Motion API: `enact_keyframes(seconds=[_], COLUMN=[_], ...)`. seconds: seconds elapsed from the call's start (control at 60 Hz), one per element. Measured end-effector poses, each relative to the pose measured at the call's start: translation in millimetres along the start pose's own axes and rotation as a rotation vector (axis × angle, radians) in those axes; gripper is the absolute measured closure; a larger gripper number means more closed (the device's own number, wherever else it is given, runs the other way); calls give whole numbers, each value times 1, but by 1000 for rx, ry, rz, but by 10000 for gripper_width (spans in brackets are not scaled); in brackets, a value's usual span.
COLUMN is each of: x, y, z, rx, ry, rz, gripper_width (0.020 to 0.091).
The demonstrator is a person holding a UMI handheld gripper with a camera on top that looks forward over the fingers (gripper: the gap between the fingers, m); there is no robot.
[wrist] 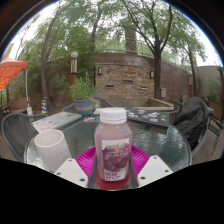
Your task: Pour water
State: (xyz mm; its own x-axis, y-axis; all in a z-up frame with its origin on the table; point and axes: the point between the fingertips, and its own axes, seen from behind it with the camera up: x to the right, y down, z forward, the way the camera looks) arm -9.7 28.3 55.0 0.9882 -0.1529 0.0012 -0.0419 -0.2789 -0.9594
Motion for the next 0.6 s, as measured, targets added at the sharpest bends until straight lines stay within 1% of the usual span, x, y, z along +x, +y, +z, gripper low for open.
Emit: enact_keyframes(seconds=[0.017, 0.083, 0.217, 0.283, 0.333, 0.417, 0.517, 0.55, 0.6], x=[0, 1, -1, 4, 5, 6, 9, 10, 12], y=[0, 0, 4, 14, 12, 10, 15, 15, 16], z=[0, -2, 0, -1, -3, -7, -16, -20, -30], rx=[-3, -9, -23, -62, -55, -44, -65, -63, -62], ry=[1, 7, 0, 6, 3, 7, 12, 15, 22], rz=[-4, -24, 3, 26, 28, 29, 12, 7, 3], gripper_width=[581, 539, 531, 481, 445, 427, 329, 317, 318])
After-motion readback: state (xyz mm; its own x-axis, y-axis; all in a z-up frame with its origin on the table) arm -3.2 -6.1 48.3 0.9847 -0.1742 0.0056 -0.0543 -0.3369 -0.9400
